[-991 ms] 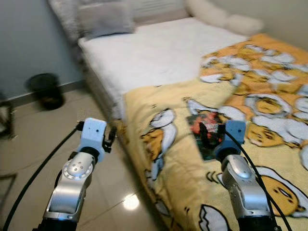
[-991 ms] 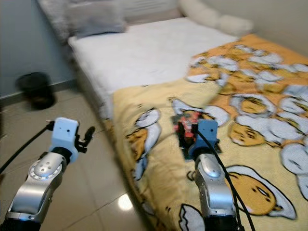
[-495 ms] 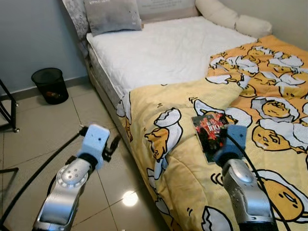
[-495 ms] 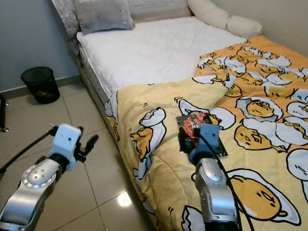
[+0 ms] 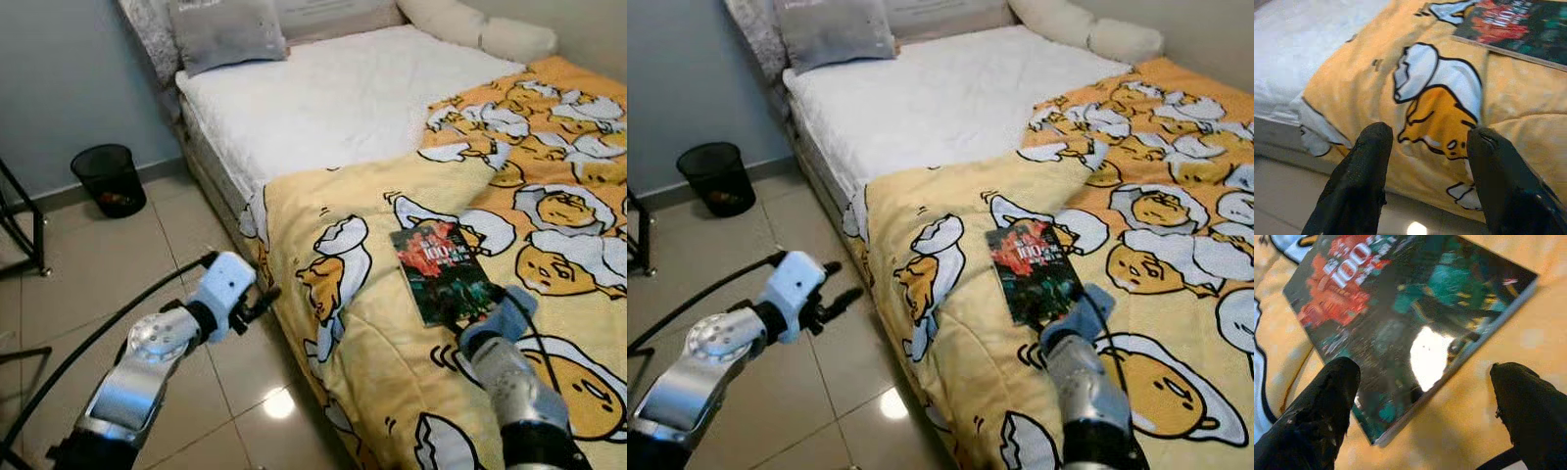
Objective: Clean up the room
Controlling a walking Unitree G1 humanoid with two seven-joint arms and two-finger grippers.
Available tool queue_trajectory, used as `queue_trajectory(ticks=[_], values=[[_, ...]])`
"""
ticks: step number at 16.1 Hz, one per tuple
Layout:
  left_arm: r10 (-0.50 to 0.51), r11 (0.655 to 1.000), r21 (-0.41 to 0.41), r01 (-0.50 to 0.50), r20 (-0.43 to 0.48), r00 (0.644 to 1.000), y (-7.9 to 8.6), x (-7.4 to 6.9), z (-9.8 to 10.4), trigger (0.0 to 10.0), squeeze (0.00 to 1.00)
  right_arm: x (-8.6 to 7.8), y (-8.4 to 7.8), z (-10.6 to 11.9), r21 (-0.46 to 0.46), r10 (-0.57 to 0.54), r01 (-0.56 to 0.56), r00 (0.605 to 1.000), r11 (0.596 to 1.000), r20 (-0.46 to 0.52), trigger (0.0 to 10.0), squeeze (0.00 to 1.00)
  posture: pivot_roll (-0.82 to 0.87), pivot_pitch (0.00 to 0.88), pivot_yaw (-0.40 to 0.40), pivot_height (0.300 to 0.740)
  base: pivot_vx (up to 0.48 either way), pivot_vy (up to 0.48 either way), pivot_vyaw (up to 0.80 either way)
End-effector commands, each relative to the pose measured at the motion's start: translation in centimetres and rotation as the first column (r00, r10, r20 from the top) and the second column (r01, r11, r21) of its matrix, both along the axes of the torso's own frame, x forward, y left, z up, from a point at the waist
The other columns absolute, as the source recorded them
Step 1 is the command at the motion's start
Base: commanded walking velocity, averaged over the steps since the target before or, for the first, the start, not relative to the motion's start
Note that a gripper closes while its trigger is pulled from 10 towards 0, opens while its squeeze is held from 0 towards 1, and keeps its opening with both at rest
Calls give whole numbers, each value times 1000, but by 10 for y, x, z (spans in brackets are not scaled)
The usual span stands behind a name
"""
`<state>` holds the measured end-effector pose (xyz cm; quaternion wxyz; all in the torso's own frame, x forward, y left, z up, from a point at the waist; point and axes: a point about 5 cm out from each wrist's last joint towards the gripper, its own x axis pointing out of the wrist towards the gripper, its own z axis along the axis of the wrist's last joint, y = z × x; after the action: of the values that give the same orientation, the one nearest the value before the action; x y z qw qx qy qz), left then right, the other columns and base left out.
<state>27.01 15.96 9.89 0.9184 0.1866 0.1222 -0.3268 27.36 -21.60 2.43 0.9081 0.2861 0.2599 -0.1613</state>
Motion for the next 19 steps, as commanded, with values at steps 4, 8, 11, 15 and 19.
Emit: queue_trajectory(ticks=[4, 8, 11, 15, 19], values=[[-217, 976, -46, 213, -138, 966, 1, -10, 2, 10000, 0, 10, -22, -2, 334, -165, 127, 982, 934, 87, 10000, 0, -78, 0, 48, 740, 0, 0, 0], [-219, 972, -123, 201, -151, 964, 1, -5, 9, 10000, 0, 19, -26, -2, 391, -170, 118, 980, 913, 101, 10000, 0, -69, 0, 46, 740, 0, 0, 0], [-190, 976, -121, 178, -92, 977, -2, 1, 15, 10000, 0, 20, -23, -9, 379, -162, 124, 985, 917, 68, 10000, 0, -65, 0, 45, 740, 0, 0, 0], [-186, 965, -199, 170, -66, 980, -9, -2, 20, 10000, 0, 21, -17, -15, 355, -171, 141, 984, 924, 54, 10000, 0, -54, 0, 58, 740, 0, 0, 0], [-187, 968, -185, 171, -74, 980, -12, -3, 16, 10000, 0, 30, -8, -10, 419, -201, 129, 970, 899, 133, 10000, 0, -47, 0, 66, 740, 0, 0, 0]])
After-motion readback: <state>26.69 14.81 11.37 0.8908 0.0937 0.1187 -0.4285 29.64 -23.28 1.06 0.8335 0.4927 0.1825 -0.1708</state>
